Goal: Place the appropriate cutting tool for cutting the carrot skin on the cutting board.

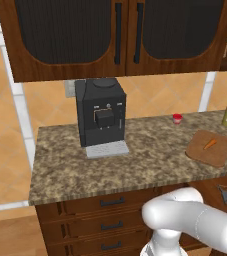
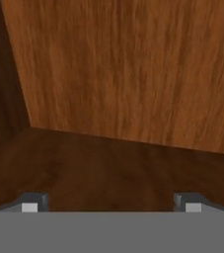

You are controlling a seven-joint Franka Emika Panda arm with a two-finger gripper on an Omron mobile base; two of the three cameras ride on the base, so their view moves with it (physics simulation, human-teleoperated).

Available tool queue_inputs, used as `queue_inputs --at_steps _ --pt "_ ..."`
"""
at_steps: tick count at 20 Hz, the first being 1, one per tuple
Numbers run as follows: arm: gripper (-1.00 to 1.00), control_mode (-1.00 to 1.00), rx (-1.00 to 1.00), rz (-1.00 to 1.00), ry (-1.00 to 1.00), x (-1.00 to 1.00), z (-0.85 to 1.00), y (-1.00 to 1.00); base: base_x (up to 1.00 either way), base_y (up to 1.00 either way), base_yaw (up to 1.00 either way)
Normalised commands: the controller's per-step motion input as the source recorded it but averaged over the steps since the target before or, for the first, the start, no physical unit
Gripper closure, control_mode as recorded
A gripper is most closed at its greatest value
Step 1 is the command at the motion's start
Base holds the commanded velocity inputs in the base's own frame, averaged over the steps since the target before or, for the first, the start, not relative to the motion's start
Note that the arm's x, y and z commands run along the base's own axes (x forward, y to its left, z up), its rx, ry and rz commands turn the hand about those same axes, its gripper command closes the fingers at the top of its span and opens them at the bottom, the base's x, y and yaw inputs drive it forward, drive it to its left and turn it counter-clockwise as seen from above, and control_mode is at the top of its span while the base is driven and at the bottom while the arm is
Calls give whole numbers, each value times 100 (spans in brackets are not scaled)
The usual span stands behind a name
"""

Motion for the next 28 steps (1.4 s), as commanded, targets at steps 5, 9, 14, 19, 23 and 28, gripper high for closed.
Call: queue_inputs --at_steps 5,9,14,19,23,28 --pt "-100 -100 -1 0 7 -68 74 16 0 0 0" --pt "-100 -100 -9 -4 1 37 75 1 0 0 0" --pt "-100 -100 -7 -2 -12 55 20 -7 0 0 0" --pt "-100 -100 -2 -4 -22 38 0 -31 0 0 0" --pt "-100 -100 0 -22 0 62 -2 -51 0 0 0" --pt "-100 -100 0 -17 0 78 -11 -37 0 0 0"
